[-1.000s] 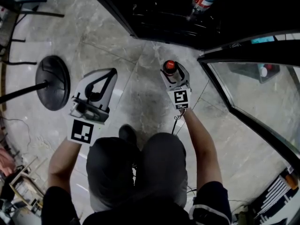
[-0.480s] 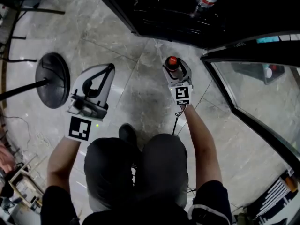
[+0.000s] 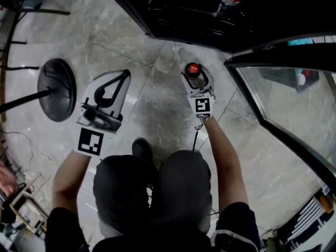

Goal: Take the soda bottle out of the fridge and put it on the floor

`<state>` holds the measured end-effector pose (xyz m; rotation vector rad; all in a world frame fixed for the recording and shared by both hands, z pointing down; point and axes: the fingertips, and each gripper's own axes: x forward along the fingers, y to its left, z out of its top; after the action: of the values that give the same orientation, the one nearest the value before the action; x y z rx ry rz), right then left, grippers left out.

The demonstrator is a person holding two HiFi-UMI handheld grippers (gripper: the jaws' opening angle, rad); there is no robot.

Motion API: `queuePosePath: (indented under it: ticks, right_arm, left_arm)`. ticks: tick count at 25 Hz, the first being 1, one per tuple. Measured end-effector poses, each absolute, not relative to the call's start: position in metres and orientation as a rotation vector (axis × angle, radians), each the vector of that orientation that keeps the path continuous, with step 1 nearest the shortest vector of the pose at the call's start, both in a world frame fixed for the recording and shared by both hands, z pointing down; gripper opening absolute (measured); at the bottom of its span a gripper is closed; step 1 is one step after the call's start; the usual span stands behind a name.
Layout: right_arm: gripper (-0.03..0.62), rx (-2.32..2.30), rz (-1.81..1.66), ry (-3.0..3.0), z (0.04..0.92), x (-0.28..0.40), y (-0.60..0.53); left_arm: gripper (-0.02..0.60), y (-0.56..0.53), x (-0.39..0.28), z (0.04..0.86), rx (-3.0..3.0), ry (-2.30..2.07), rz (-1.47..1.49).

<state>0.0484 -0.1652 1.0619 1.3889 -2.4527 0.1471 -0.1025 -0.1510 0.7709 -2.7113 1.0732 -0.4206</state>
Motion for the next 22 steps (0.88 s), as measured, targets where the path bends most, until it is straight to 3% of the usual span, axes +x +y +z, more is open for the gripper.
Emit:
queuePosePath:
  ticks: [22]
  right_arm:
    - [0.339, 1.366, 0.229, -2.445, 1.075, 0.053, -0.150]
  left_arm:
    - [0.023, -0.148, -0.096, 0.784, -2.718, 1.051, -0.439]
